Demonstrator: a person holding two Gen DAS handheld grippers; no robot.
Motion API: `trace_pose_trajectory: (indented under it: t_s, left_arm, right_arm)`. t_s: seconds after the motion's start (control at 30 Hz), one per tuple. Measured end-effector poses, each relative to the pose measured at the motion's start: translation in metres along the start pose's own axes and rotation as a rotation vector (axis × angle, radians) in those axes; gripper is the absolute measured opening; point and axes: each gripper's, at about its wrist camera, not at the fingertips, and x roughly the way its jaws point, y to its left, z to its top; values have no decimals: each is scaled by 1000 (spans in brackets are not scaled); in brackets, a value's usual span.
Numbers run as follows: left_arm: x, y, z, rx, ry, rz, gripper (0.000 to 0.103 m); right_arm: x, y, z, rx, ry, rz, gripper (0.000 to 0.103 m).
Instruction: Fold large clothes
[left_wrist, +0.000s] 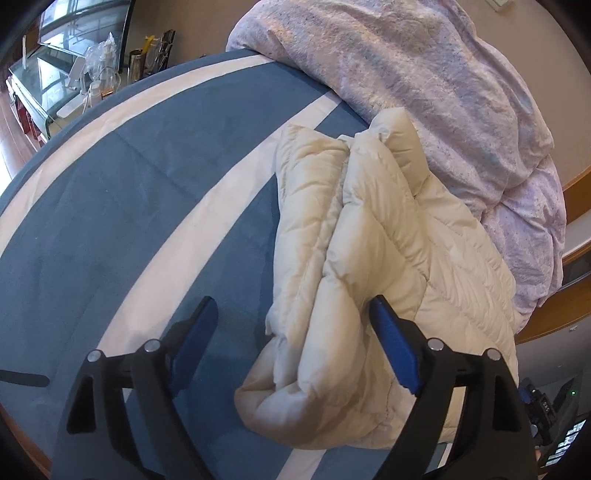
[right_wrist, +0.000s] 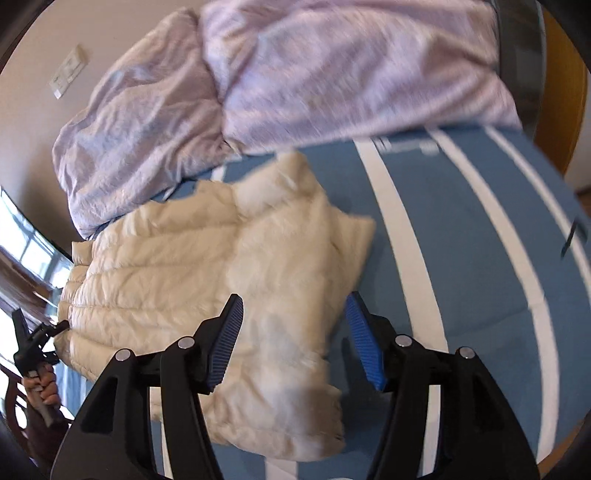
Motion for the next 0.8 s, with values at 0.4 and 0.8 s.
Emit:
trace_pose_trajectory:
  t_s: [0.4,0.8]
  left_arm:
    - [7,-5,6,-50,-12,-46,84]
    - [15,-9,9,-74,-18,-98,75]
  right_arm:
    - [31,120,-30,-301,-29,65,48]
    - [83,137,-46,-325,5,-2,47]
